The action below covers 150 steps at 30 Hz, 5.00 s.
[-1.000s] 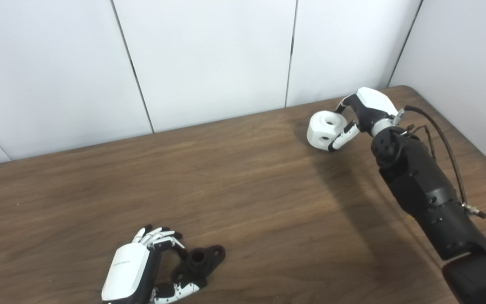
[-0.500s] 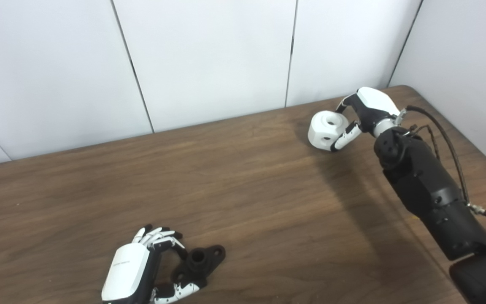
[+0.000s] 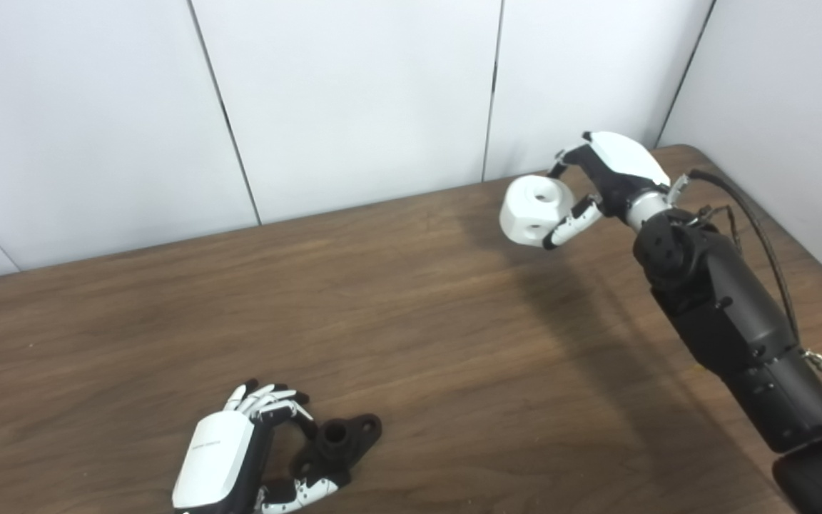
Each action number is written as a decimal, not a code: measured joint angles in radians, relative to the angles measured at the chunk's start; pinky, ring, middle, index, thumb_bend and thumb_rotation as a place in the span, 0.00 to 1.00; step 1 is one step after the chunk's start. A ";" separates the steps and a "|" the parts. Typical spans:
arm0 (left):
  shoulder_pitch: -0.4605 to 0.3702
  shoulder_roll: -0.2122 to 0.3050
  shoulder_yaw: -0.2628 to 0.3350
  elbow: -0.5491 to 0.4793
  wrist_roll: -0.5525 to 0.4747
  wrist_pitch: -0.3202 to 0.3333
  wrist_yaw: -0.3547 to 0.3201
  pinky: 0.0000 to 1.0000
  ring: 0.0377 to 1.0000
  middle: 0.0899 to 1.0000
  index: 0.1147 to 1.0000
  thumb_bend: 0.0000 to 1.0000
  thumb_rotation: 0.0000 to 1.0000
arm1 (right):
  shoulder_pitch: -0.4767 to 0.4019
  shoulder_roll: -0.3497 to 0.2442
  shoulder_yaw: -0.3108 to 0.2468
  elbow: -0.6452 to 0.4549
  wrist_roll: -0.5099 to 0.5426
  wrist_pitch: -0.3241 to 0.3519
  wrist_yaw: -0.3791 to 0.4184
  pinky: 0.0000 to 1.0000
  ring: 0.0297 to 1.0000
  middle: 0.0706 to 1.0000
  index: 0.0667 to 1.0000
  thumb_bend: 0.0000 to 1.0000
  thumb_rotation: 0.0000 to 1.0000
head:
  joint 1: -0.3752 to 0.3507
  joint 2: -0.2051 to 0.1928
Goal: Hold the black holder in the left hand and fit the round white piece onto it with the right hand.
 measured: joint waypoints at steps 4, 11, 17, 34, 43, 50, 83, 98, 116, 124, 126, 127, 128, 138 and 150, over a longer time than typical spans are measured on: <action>0.000 -0.002 -0.003 0.002 0.003 0.000 0.002 0.94 0.82 0.73 0.42 0.52 0.04 | 0.002 0.000 0.017 -0.062 -0.002 0.001 0.055 1.00 0.99 0.82 0.45 0.52 0.14 | 0.057 0.006; -0.001 -0.017 -0.012 0.017 0.019 0.004 0.018 0.97 0.84 0.73 0.42 0.52 0.05 | 0.019 0.001 0.041 -0.214 0.000 0.003 0.172 1.00 0.97 0.82 0.45 0.52 0.14 | 0.133 0.014; -0.004 -0.032 -0.019 0.023 0.034 0.015 0.026 0.98 0.85 0.74 0.42 0.52 0.05 | 0.038 0.040 0.064 -0.326 -0.007 0.003 0.267 1.00 0.96 0.82 0.45 0.52 0.14 | 0.178 0.020; -0.020 -0.062 -0.052 0.029 0.067 0.060 0.028 0.99 0.86 0.75 0.42 0.52 0.05 | 0.082 0.157 0.156 -0.475 -0.034 -0.003 0.364 1.00 0.96 0.82 0.44 0.53 0.14 | 0.284 0.048; -0.029 -0.070 -0.067 0.039 0.084 0.067 0.036 1.00 0.86 0.75 0.42 0.52 0.05 | 0.080 0.203 0.208 -0.494 -0.048 -0.025 0.371 1.00 0.96 0.82 0.44 0.53 0.14 | 0.316 0.061; -0.034 -0.074 -0.073 0.042 0.088 0.075 0.036 1.00 0.87 0.75 0.42 0.52 0.05 | 0.065 0.224 0.226 -0.495 -0.073 -0.032 0.401 1.00 0.98 0.82 0.44 0.53 0.14 | 0.324 0.074; -0.044 -0.075 -0.088 0.043 0.091 0.099 0.037 1.00 0.86 0.75 0.42 0.52 0.05 | 0.115 0.270 0.253 -0.494 -0.119 -0.077 0.415 1.00 0.99 0.83 0.45 0.52 0.13 | 0.311 0.089; -0.046 -0.077 -0.094 0.043 0.092 0.104 0.037 1.00 0.86 0.75 0.42 0.52 0.05 | 0.116 0.280 0.254 -0.482 -0.119 -0.085 0.409 1.00 0.98 0.83 0.44 0.52 0.13 | 0.316 0.086; -0.048 -0.077 -0.096 0.043 0.093 0.108 0.037 1.00 0.86 0.75 0.42 0.52 0.05 | 0.118 0.280 0.254 -0.470 -0.126 -0.089 0.409 1.00 0.98 0.83 0.45 0.52 0.13 | 0.310 0.087; -0.049 -0.077 -0.096 0.043 0.093 0.108 0.037 1.00 0.86 0.75 0.42 0.52 0.05 | 0.119 0.280 0.255 -0.471 -0.135 -0.091 0.409 1.00 0.98 0.83 0.45 0.52 0.13 | 0.307 0.091; -0.049 -0.077 -0.096 0.043 0.093 0.107 0.037 1.00 0.86 0.74 0.42 0.52 0.05 | 0.121 0.280 0.255 -0.472 -0.136 -0.091 0.409 1.00 0.98 0.83 0.45 0.52 0.13 | 0.305 0.091; -0.049 -0.077 -0.096 0.043 0.093 0.107 0.037 1.00 0.86 0.74 0.42 0.52 0.05 | 0.122 0.280 0.255 -0.472 -0.136 -0.091 0.408 1.00 0.98 0.83 0.45 0.52 0.13 | 0.305 0.091; -0.050 -0.077 -0.096 0.043 0.093 0.107 0.037 1.00 0.86 0.74 0.42 0.52 0.05 | 0.122 0.280 0.255 -0.473 -0.136 -0.092 0.408 1.00 0.98 0.83 0.45 0.52 0.13 | 0.305 0.092; -0.050 -0.078 -0.096 0.044 0.093 0.108 0.037 1.00 0.86 0.75 0.42 0.52 0.05 | 0.132 0.280 0.254 -0.476 -0.133 -0.122 0.397 1.00 0.98 0.83 0.45 0.52 0.13 | 0.307 0.094; -0.051 -0.078 -0.096 0.045 0.093 0.108 0.037 1.00 0.86 0.75 0.42 0.52 0.05 | 0.136 0.281 0.260 -0.483 -0.133 -0.124 0.396 1.00 0.98 0.83 0.45 0.52 0.13 | 0.307 0.094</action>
